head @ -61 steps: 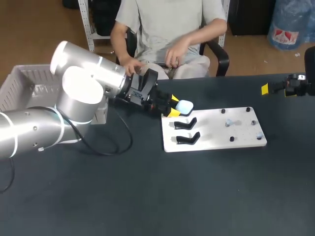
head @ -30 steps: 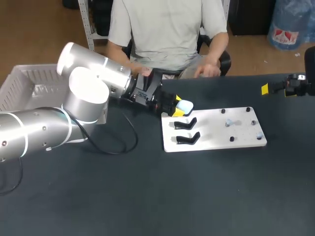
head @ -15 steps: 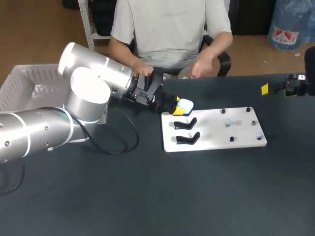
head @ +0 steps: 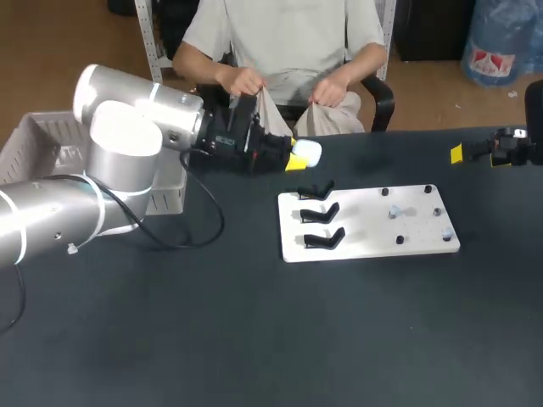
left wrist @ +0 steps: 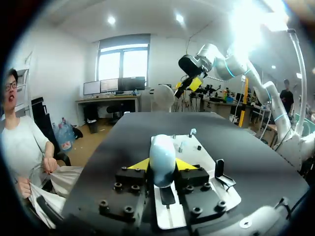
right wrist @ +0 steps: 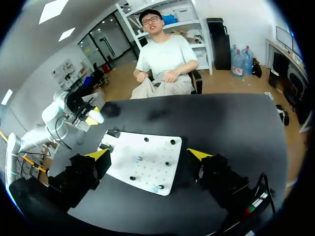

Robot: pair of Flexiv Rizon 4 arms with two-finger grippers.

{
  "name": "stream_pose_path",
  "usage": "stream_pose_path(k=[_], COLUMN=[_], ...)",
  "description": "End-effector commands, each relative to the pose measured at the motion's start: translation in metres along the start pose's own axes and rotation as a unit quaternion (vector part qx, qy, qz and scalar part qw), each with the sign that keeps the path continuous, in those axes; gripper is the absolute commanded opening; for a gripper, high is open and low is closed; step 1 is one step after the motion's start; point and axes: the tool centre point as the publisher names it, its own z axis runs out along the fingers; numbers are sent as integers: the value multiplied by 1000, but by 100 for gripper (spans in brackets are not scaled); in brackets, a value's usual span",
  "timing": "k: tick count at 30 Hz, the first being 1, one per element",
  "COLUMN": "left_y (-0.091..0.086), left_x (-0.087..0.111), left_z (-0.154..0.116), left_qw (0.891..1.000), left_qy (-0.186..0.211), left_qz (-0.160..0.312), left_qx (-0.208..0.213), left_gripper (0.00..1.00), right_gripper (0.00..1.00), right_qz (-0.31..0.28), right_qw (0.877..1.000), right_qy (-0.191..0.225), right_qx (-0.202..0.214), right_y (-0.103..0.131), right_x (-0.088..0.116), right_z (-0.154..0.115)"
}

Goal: Pick up each earbud case from the left stands, insert the matching earbuds, close the lid, and place the case in the box.

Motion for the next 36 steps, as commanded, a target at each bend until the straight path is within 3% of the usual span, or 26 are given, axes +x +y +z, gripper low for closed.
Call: stream_pose_path(k=[1,10,19,28,36], left_y=[-33,-61,-82,-100,-100], left_x=[-18,-45,-62,-69,-69], left_z=[-15,-16,-9,-4,-4], left_qw=[997,992,987,988,988], left_qy=[-37,-67,-95,-103,-103], left_qz=[13,48,46,29,29], left_qx=[-72,-95,-118,-116,-116], left_gripper=[0,0,0,0,0], right_gripper=[100,100,100,100,100], right_qz=[0,0,0,0,0], right_qw=[1000,1000,1000,1000,1000], right_qy=[0,0,0,0,0], right_qx=[-1,-1,-1,-1,-1], right_y=[-1,-1,-1,-1,-1], right_x=[0,0,0,0,0], right_z=[0,0,0,0,0])
